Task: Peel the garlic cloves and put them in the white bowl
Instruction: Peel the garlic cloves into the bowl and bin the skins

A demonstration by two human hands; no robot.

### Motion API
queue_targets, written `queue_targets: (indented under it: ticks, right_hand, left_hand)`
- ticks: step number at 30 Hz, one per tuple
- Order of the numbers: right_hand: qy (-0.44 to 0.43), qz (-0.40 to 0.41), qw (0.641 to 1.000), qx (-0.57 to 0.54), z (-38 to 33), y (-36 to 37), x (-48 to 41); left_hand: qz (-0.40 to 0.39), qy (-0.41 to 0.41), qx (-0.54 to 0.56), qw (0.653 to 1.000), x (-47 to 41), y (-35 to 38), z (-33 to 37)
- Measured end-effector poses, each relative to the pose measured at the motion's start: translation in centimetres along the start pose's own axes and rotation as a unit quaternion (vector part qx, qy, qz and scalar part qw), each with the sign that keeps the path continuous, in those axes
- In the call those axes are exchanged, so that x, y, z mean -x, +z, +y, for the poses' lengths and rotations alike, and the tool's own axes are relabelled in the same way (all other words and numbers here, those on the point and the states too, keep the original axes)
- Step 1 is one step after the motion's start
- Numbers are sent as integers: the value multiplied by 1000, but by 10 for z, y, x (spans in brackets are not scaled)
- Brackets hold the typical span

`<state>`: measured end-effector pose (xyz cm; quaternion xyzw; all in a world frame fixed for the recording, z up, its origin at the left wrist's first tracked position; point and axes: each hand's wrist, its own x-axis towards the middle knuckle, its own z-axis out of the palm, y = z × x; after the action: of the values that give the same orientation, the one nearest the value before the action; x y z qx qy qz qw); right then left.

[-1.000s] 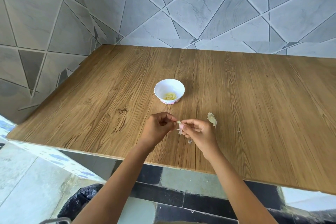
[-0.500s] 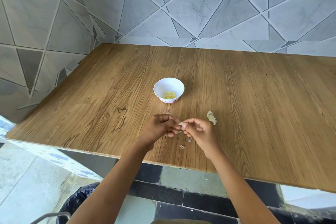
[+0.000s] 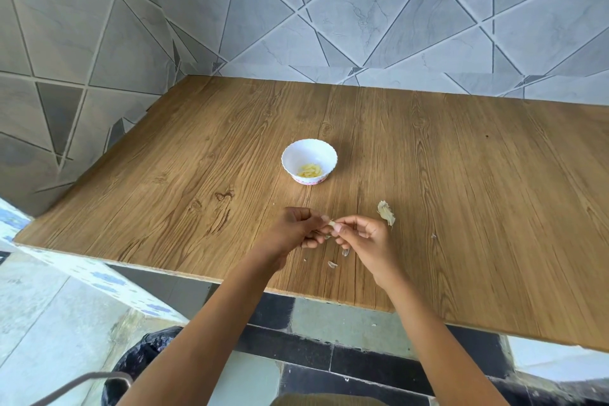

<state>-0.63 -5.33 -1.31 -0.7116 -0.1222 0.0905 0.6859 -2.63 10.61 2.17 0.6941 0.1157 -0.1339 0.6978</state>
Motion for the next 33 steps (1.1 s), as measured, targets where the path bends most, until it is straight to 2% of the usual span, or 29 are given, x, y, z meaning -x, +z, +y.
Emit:
queue_targets:
  ticks: [5, 14, 18, 21, 26, 29, 33]
  right_hand:
    - [10, -16, 1000, 2, -6, 0, -4]
    - [37, 3, 998, -55, -8, 6, -5]
    - [23, 15, 998, -50, -7, 5, -7]
    - [-26, -5, 1000, 10, -5, 3, -8]
    - [-73, -13, 993, 90, -5, 4, -13]
    - [-102, 0, 989, 112, -4, 5, -14]
    - [2, 11, 1000, -8, -5, 10, -10]
  left_hand:
    - [-22, 5, 5, 1000, 0, -4, 2]
    - [-22, -16, 98, 995, 1, -6, 0]
    - [40, 47, 35, 997, -1, -7, -3]
    - [62, 85, -24, 994, -2, -9, -1]
    - [69, 94, -86, 990, -5, -11, 1]
    - [68, 86, -84, 990, -5, -12, 2]
    - [51, 83, -55, 994, -3, -10, 2]
